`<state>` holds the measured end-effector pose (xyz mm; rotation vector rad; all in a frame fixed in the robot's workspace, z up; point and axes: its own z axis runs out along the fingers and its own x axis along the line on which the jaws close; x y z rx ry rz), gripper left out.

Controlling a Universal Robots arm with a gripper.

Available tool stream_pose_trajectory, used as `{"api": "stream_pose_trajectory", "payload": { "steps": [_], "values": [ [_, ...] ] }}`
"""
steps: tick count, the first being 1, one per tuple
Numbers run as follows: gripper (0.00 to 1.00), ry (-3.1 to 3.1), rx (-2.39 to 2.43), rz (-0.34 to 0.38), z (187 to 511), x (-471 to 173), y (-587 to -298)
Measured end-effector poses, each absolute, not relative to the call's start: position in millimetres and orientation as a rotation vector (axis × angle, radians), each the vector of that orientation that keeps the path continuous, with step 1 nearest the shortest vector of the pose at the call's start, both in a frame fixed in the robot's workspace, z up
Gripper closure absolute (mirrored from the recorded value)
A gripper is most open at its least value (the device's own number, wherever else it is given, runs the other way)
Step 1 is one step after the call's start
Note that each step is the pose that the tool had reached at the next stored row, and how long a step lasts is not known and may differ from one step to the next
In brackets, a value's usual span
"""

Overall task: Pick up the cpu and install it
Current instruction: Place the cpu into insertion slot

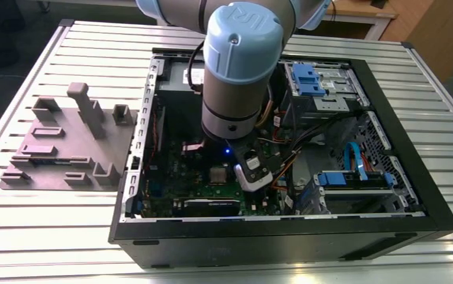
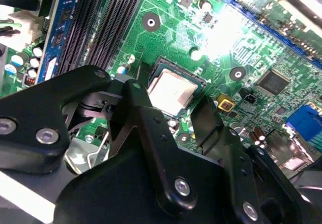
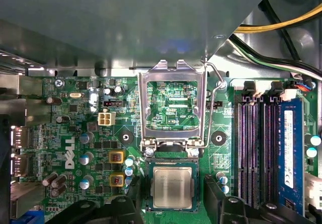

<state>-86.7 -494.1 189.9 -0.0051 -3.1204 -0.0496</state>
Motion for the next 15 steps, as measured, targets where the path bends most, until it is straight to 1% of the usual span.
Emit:
{"api": "stream_pose_trajectory", "payload": {
  "steps": [7, 8, 9, 12, 13, 14, 15],
  "values": [
    [0.41, -3.119, -0.005, -0.05, 199, -87, -494],
    [0.48, -3.119, -0.005, -0.05, 200, -87, -494],
    [0.48, -3.119, -0.005, -0.05, 202, -87, -494],
    [0.65, -3.119, -0.005, -0.05, 207, -87, -494],
    [0.65, -3.118, -0.005, -0.05, 208, -87, -494],
    [0.71, -3.118, -0.005, -0.05, 209, -87, -494],
    [0.71, -3.117, -0.005, -0.05, 210, -87, -494]
  ]
}}
